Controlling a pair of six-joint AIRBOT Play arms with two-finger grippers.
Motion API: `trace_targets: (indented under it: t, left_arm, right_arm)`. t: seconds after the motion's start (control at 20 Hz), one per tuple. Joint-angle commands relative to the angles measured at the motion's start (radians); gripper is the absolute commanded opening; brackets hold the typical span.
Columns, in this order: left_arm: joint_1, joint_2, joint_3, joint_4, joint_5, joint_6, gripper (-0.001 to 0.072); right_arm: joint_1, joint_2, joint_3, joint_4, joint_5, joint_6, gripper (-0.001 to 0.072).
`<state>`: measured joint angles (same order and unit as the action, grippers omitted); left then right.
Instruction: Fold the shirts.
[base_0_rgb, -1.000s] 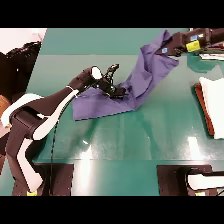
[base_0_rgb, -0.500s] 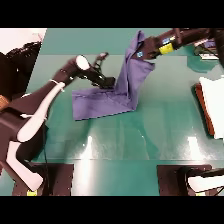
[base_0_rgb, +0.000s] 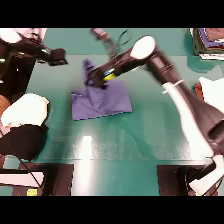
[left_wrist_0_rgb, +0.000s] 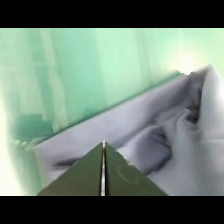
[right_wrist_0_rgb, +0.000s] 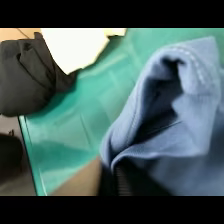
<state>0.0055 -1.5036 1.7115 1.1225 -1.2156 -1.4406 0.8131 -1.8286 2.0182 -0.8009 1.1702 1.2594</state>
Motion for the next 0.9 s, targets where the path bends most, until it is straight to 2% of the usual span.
trace_targets:
  t: [0.0,0.15,0.2,0.35,0.5,0.55,0.65,0.85]
  left_arm:
    - [0.101,0.082,0.000,0.005,-0.032,0.008,0.0025]
    - [0.120,0.113,0.000,0.009,-0.050,0.013,0.0025]
    - [0.120,0.116,0.000,0.003,-0.059,0.021,0.0025]
    - [0.120,0.116,0.000,-0.002,-0.078,0.027,0.0025]
    - [0.120,0.116,-0.001,-0.002,-0.085,0.027,0.0025]
    - [0.120,0.116,-0.002,-0.002,-0.085,0.028,0.0025]
    - [0.116,0.113,-0.003,-0.003,-0.085,0.028,0.0026]
    - [0.102,0.111,-0.003,-0.006,-0.076,0.035,0.0025]
  right_arm:
    - [0.116,-0.121,0.056,-0.004,-0.177,-0.030,0.0638]
    - [0.053,-0.065,-0.010,-0.010,-0.148,-0.018,0.0618]
    - [0.008,-0.027,-0.056,-0.020,-0.118,-0.006,0.0578]
    - [-0.153,0.083,-0.216,-0.071,-0.024,0.007,0.0572]
    - [-0.329,0.153,-0.404,-0.099,0.005,0.059,0.0574]
    - [-0.380,0.158,-0.452,-0.098,0.012,0.060,0.0583]
    - [-0.468,0.145,-0.533,-0.058,0.021,0.060,0.0705]
    - [-0.536,0.051,-0.597,0.089,0.035,0.056,0.0701]
